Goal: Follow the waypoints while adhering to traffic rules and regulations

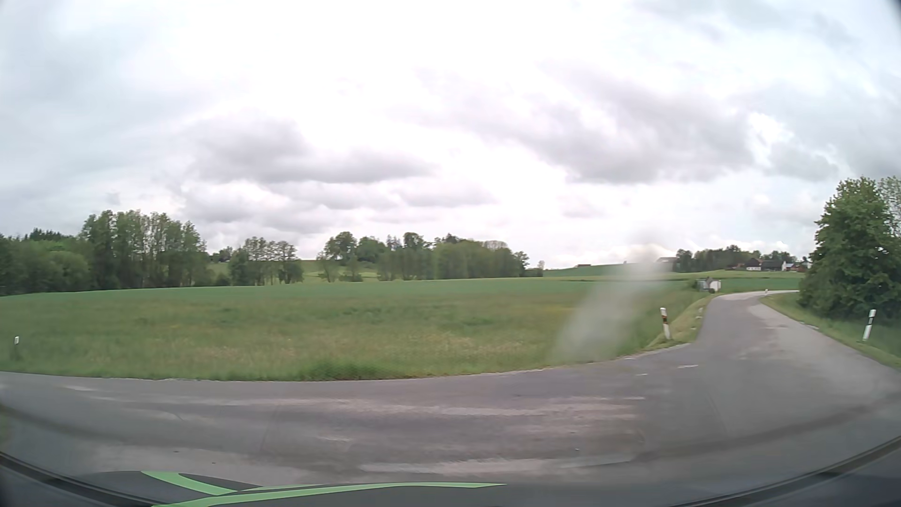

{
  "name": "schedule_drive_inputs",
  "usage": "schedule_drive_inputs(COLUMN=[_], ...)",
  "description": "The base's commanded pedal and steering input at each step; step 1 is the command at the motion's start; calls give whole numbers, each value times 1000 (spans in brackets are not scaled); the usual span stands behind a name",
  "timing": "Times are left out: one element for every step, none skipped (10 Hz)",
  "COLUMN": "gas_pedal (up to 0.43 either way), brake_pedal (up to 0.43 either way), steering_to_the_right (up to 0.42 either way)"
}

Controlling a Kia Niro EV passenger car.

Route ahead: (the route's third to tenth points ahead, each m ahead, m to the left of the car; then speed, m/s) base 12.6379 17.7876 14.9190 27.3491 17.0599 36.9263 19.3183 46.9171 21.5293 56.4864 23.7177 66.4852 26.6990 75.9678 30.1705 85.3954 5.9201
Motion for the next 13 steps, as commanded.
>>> schedule_drive_inputs(gas_pedal=[79, 79, 79, 79, 79, 79, 87, 98, 118, 130, 130, 138, 150], brake_pedal=[0, 0, 0, 0, 0, 0, 0, 0, 0, 0, 0, 0, 0], steering_to_the_right=[-397, -408, -414, -418, -418, -418, -416, -416, -413, -405, -395, -388, -382])
